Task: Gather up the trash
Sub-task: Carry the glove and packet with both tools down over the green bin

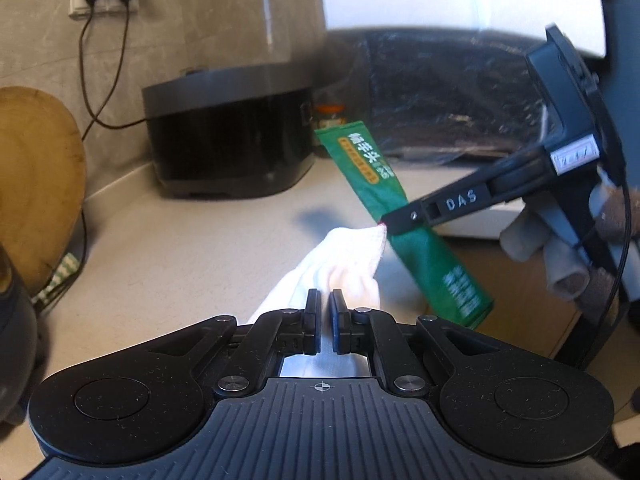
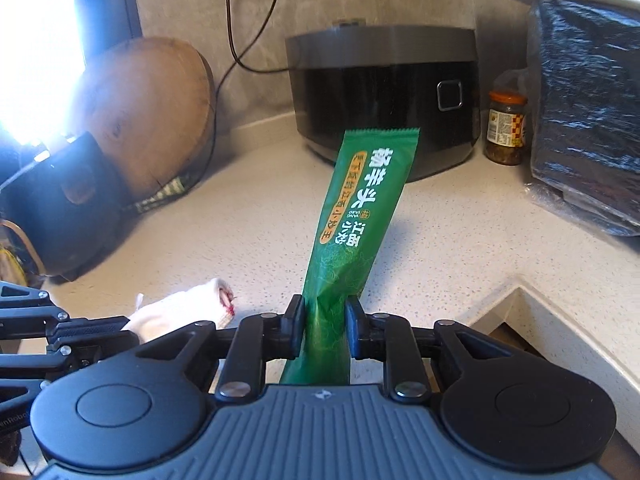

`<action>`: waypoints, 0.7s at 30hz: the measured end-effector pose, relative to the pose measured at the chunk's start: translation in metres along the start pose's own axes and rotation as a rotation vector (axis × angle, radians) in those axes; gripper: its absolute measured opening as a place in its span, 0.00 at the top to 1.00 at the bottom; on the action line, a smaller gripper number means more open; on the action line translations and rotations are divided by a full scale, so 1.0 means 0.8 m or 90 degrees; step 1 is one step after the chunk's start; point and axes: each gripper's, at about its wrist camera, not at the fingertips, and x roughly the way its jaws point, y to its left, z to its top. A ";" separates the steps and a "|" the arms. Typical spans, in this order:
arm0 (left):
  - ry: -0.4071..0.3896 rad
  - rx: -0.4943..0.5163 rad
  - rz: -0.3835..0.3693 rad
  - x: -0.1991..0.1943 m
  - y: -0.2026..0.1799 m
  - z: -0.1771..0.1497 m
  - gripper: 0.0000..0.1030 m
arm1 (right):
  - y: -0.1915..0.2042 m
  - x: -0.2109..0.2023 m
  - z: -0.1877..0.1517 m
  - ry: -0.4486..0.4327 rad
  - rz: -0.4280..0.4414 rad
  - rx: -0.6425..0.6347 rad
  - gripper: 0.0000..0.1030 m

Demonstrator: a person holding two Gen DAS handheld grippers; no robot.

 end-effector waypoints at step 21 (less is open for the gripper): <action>0.100 -0.129 -0.283 0.147 -0.198 -0.133 0.92 | -0.164 -0.160 -0.258 -0.082 -0.269 0.150 0.83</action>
